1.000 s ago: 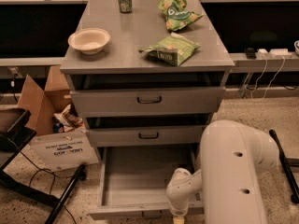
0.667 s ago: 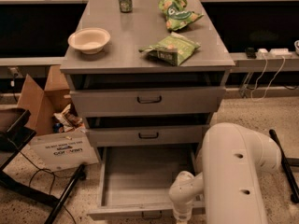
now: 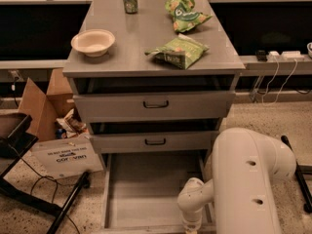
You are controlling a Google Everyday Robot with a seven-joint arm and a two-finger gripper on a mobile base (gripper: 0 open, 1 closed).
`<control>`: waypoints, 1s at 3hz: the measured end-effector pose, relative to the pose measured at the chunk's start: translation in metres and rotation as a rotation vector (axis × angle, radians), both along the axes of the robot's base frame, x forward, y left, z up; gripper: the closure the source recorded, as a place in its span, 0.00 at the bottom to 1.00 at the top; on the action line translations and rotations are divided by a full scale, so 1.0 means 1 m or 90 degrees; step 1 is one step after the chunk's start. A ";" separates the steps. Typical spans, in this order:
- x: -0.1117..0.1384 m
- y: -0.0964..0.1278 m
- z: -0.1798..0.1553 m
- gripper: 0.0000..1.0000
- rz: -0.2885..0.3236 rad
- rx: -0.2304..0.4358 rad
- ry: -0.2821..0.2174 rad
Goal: Open bottom drawer
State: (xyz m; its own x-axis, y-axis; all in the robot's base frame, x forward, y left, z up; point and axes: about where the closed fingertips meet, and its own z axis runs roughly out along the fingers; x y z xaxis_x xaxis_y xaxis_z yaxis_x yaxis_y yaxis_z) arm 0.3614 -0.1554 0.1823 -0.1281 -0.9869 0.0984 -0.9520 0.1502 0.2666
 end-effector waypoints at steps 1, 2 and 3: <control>0.000 0.000 0.001 1.00 -0.003 0.000 -0.001; 0.000 -0.001 0.001 0.77 -0.003 0.000 -0.001; 0.000 0.000 0.001 0.53 -0.002 0.000 -0.001</control>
Offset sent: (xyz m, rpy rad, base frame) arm 0.0000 -0.0005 0.0014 0.0000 -0.0021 -0.0042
